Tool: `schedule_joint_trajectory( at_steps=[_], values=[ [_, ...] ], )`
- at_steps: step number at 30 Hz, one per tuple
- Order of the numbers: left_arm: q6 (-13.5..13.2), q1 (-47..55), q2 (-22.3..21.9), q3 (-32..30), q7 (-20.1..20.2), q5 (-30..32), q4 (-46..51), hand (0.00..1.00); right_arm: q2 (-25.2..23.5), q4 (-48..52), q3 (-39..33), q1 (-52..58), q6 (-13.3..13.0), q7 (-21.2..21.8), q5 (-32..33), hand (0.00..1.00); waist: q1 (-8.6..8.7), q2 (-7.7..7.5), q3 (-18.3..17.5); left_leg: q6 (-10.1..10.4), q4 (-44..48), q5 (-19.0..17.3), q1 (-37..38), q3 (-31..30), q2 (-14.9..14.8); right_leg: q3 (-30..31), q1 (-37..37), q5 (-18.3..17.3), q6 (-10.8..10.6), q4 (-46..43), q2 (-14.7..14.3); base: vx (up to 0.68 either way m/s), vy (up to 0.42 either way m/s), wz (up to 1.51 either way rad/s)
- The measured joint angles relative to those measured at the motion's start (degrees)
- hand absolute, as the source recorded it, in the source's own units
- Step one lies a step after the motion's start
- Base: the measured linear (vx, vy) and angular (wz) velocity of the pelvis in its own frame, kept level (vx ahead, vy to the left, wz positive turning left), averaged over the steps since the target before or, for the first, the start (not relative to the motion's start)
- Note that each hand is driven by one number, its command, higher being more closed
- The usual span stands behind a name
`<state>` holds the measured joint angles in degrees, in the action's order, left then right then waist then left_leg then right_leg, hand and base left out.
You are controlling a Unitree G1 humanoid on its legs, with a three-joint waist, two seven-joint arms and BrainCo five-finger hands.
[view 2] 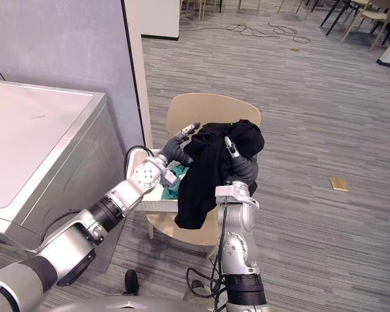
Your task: Pick up the laundry basket with both hands and put the clothes into the washing machine.
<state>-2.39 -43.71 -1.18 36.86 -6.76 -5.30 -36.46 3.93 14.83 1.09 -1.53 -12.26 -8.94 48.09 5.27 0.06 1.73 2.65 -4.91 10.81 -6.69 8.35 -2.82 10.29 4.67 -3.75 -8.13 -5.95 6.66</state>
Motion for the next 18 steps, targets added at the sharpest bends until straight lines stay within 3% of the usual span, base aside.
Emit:
schedule_joint_trajectory(
  at_steps=[10, 11, 18],
  values=[
    [0.62, -0.07, -5.66, 6.99, 1.36, -0.16, -4.80, 0.00, 0.01, 0.00, 2.68, 0.92, 0.03, 0.13, 0.01, 1.00, 0.46, -0.21, -0.11, -0.21, -0.01, -0.21, 0.51, 1.32, 0.02, 1.22, 0.27, -0.01, 0.01, -0.37, 0.08, -0.01, -0.026, -0.06],
    [0.63, -0.07, -5.82, 7.98, 1.46, -0.41, -4.79, 1.00, 0.01, 0.00, 2.74, 0.92, 0.03, 0.13, 0.01, 1.00, 0.71, -0.21, -0.11, -0.22, -0.01, -0.23, 0.52, 1.37, 0.02, 1.29, 0.29, -0.02, 0.00, -0.40, 0.08, 0.00, 0.000, 0.00],
    [0.78, -0.06, -5.90, 10.16, 1.94, -8.51, -4.80, 1.00, 0.08, 0.03, 2.82, 0.91, -0.01, 0.11, 1.28, 1.00, 1.23, -0.25, -0.09, -0.54, -0.01, -0.46, 0.50, 1.66, 0.02, 1.58, 0.50, -0.01, 0.02, -0.44, 0.11, 0.00, -0.015, -0.02]
  ],
)
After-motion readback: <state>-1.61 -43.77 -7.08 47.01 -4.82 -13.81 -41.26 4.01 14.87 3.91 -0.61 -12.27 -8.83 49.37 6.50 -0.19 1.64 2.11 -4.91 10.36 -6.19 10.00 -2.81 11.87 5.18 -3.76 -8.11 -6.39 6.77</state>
